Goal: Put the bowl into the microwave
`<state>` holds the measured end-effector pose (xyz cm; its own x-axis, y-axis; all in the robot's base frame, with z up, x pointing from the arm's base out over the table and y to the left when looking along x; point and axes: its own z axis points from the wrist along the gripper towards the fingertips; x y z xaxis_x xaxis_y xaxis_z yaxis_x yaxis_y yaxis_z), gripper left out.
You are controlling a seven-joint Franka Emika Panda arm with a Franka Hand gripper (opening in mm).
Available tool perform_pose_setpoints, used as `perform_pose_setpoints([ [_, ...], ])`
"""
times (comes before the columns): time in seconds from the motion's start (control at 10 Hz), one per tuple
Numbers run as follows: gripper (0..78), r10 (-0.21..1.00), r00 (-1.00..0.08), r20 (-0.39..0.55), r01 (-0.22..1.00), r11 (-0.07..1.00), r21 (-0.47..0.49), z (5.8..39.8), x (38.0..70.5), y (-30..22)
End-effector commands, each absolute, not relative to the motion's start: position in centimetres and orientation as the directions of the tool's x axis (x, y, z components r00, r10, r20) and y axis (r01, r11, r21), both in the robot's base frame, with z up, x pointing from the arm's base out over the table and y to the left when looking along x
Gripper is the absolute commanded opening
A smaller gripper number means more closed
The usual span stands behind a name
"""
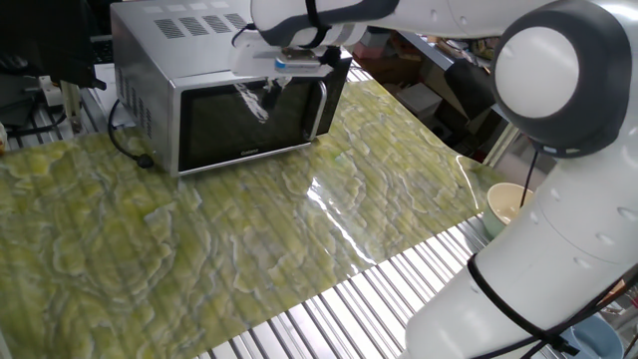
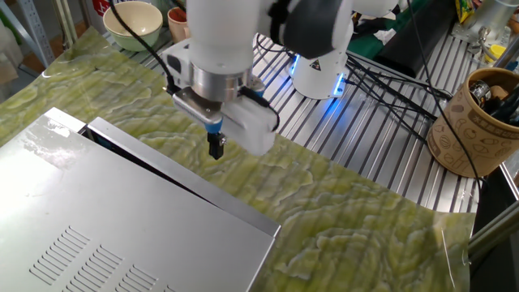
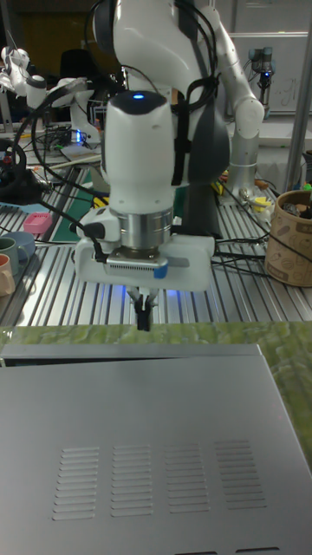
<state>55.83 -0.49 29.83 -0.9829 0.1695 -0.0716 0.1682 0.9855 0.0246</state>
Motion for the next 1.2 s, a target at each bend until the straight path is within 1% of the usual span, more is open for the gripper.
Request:
perform_pose_setpoints([
  [0.1,1.1,0.169,-0.984,-0.054,0.171,0.985,-0.029,30.3,57.4,-1.8],
  [0.4,1.1,0.117,-0.992,-0.055,0.120,0.992,-0.042,29.7,59.9,-5.0],
  [0.7,1.1,0.101,-0.994,-0.041,0.103,0.993,-0.060,29.9,59.7,-6.6],
  [0.9,1.1,0.087,-0.995,-0.040,0.090,0.994,-0.063,30.1,60.2,-7.3],
  [1.1,1.1,0.039,-0.999,-0.030,0.041,0.997,-0.063,30.9,61.4,-9.6],
  [1.2,1.1,0.044,-0.999,-0.031,0.046,0.996,-0.072,31.0,61.7,-9.9],
])
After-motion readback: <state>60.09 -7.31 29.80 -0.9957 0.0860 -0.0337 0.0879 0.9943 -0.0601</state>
